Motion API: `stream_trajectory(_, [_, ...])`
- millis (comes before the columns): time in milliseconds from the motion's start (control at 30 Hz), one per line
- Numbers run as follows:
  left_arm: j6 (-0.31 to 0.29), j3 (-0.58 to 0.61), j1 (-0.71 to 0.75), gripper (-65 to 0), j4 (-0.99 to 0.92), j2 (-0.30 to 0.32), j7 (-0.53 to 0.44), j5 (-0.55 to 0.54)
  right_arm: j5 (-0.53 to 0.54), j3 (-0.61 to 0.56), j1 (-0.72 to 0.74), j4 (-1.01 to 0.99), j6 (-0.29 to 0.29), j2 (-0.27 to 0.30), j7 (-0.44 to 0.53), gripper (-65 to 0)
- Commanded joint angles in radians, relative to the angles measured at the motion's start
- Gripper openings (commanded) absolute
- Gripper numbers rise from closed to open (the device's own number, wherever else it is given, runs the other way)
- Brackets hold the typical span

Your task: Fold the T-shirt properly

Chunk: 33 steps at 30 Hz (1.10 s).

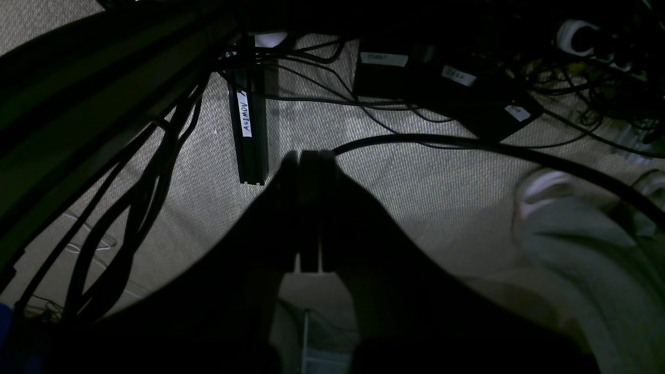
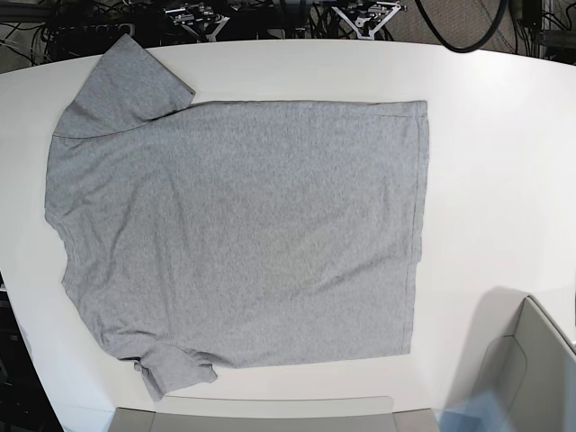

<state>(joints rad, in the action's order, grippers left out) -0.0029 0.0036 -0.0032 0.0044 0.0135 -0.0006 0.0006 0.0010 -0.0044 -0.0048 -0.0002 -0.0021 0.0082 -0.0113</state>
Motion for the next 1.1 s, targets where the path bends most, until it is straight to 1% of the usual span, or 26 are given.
stream_trajectory(0, [0.007,-0.003,-0.002,-64.8,0.003,-0.005,-0.005,0.005,0.001,-0.001,0.004,0.000,0.009,0.003,0.003,-64.8])
stream_trajectory(367, [0.007,-0.004,-0.002,-64.8,0.003,-0.005,-0.005,0.005,0.001,-0.001,0.007,0.000,0.009,0.003,0.007,-64.8])
stream_trajectory(467, [0.007,-0.004,-0.002,-64.8,0.003,-0.005,-0.005,0.005,0.001,0.002,0.027,0.000,0.009,0.003,0.003,-64.8])
stream_trajectory(1067, [0.007,-0.003,-0.002,-64.8,0.003,-0.005,-0.005,0.005,0.001,-0.001,0.022,0.000,0.009,0.003,0.003,-64.8])
